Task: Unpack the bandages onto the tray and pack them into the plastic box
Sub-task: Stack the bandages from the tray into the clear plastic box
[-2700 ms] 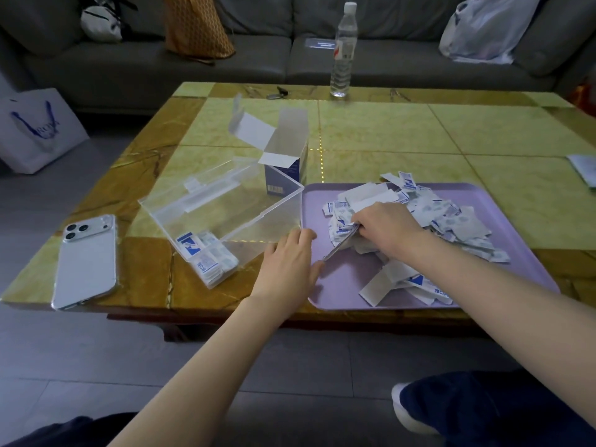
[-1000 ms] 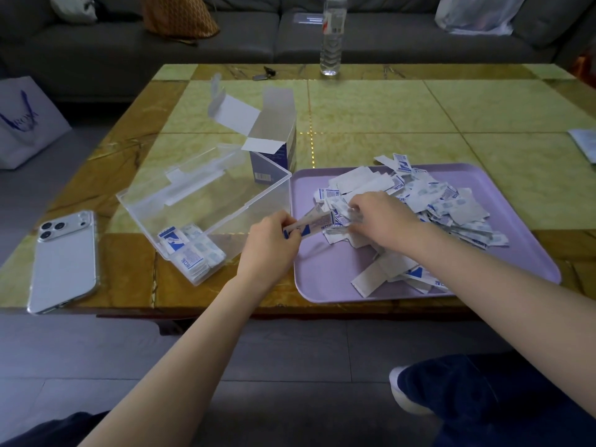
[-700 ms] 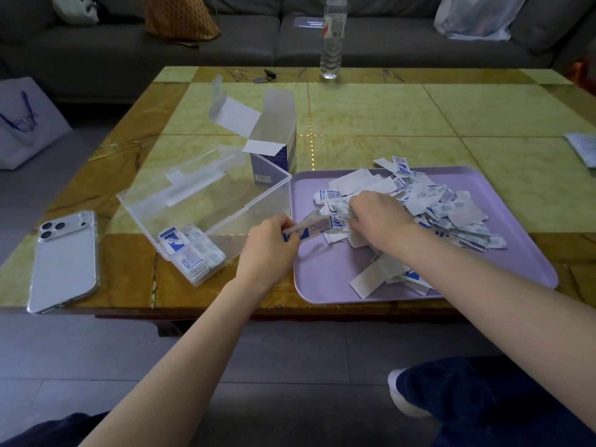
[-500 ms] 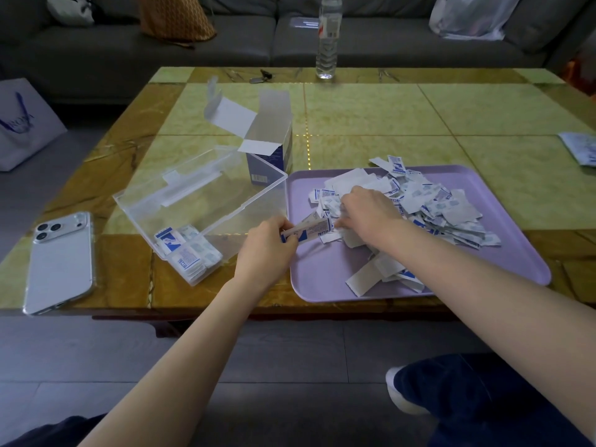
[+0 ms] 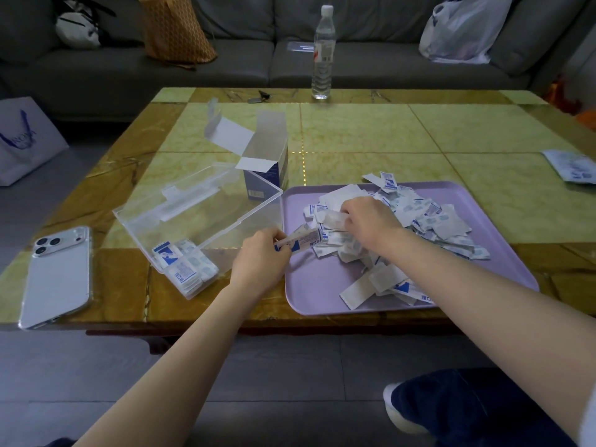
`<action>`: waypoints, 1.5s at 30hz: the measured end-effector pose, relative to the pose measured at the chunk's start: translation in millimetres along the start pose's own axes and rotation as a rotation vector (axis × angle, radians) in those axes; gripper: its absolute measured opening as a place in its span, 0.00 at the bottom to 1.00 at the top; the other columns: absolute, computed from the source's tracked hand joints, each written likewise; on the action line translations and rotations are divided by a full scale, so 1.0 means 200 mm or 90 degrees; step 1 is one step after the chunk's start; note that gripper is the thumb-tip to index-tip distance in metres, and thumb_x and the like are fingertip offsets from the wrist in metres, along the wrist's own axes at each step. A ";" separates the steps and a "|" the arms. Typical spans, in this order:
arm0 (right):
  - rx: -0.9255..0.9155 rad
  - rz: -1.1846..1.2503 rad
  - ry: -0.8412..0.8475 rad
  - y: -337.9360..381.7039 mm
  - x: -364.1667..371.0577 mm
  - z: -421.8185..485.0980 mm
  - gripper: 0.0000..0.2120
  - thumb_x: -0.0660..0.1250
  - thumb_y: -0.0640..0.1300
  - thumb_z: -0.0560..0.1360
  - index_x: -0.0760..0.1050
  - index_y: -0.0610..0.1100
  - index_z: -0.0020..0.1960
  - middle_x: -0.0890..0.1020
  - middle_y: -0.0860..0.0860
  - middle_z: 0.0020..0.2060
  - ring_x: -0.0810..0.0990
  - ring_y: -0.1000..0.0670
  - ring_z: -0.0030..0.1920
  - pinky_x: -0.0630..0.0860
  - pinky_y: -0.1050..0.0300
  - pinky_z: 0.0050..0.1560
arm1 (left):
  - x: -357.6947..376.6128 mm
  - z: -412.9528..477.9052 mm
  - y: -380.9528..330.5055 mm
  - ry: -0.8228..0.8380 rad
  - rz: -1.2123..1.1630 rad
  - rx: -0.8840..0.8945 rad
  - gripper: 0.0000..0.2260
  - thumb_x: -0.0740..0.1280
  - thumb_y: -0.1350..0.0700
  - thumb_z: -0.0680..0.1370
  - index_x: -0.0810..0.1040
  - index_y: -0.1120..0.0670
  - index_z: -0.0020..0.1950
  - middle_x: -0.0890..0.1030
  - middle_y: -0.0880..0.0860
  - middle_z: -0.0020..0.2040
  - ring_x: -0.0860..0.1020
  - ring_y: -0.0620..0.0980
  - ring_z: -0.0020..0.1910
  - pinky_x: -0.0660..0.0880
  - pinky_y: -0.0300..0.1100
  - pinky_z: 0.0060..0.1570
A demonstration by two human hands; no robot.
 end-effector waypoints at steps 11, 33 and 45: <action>-0.037 -0.006 0.013 0.00 0.01 0.01 0.06 0.61 0.35 0.75 0.77 0.41 0.45 0.81 0.45 0.44 0.77 0.43 0.45 0.64 0.58 0.39 | -0.01 0.04 -0.06 0.005 0.010 0.011 0.03 0.63 0.58 0.77 0.76 0.54 0.48 0.76 0.51 0.42 0.74 0.50 0.39 0.65 0.36 0.28; -0.090 0.225 -0.300 0.04 -0.26 -0.17 0.05 0.63 0.43 0.77 0.75 0.42 0.45 0.70 0.56 0.31 0.69 0.50 0.34 0.59 0.59 0.30 | 0.02 0.08 -0.11 0.019 -0.077 0.006 0.02 0.63 0.57 0.78 0.75 0.54 0.47 0.80 0.53 0.41 0.77 0.49 0.36 0.69 0.32 0.27; -0.185 0.238 -0.244 0.14 -0.21 -0.22 0.08 0.62 0.41 0.78 0.70 0.39 0.56 0.80 0.45 0.44 0.78 0.44 0.40 0.72 0.54 0.36 | 0.02 0.08 -0.10 0.011 -0.202 0.001 0.07 0.62 0.59 0.78 0.77 0.56 0.54 0.82 0.55 0.44 0.77 0.44 0.31 0.73 0.35 0.31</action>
Point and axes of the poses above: each hand's wrist, its own z-axis towards the middle knuckle, its own x-axis out of the palm, y = z × x, the point moved 3 cm from there along z, towards the middle knuckle
